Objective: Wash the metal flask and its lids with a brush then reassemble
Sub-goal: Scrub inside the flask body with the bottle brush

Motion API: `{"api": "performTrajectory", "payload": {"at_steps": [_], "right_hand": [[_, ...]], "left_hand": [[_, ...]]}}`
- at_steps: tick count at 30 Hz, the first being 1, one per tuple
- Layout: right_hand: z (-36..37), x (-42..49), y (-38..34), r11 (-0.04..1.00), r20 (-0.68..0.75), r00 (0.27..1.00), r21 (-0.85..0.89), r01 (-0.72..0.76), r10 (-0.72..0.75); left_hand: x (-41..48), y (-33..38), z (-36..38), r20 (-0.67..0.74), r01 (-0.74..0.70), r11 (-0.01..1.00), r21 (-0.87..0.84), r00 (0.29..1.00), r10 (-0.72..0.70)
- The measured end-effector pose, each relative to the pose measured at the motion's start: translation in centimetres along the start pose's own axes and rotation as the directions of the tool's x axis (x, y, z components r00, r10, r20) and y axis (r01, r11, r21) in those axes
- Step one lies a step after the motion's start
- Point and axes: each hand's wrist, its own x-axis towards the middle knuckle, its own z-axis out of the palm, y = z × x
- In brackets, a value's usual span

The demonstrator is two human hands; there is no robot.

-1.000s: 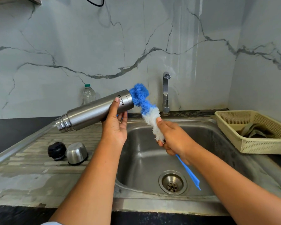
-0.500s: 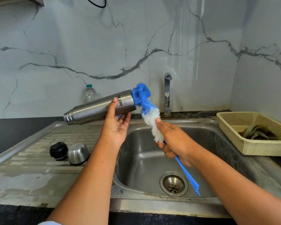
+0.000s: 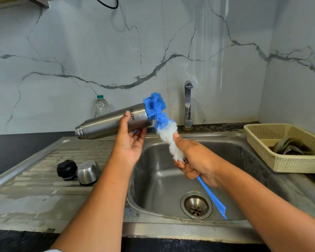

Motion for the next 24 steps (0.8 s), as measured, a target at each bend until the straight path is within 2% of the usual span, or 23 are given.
{"api": "performTrajectory", "payload": {"at_steps": [2, 7, 11, 16, 20, 24], "right_hand": [[0.0, 0.2, -0.1, 1.0, -0.017, 1.0, 0.022, 0.006, -0.006], [-0.5, -0.5, 0.4, 0.995, 0.005, 1.0, -0.099, -0.002, 0.003], [0.3, 0.4, 0.1, 0.999, -0.035, 0.999, -0.041, 0.029, -0.03], [-0.2, -0.3, 0.5, 0.994, 0.006, 1.0, -0.104, 0.015, -0.014], [0.4, 0.4, 0.3, 0.997, -0.015, 0.999, -0.053, 0.048, -0.049], [0.2, 0.0, 0.5, 0.995, -0.016, 0.998, -0.08, 0.06, -0.062]], "left_hand": [[-0.2, -0.5, 0.4, 0.008, 0.017, 1.0, 0.018, 1.0, -0.017], [0.4, 0.6, -0.3, -0.053, -0.032, 0.998, -0.051, 0.998, 0.029], [-0.2, -0.3, 0.2, -0.029, 0.03, 1.0, 0.0, 0.999, -0.03], [0.0, 0.9, 0.1, -0.076, -0.013, 0.998, -0.056, 0.997, 0.008], [-0.5, 0.1, 0.4, -0.059, 0.05, 0.999, 0.0, 0.997, -0.05], [-0.3, 0.5, 0.4, -0.082, 0.042, 0.999, -0.032, 0.996, -0.045]]}}
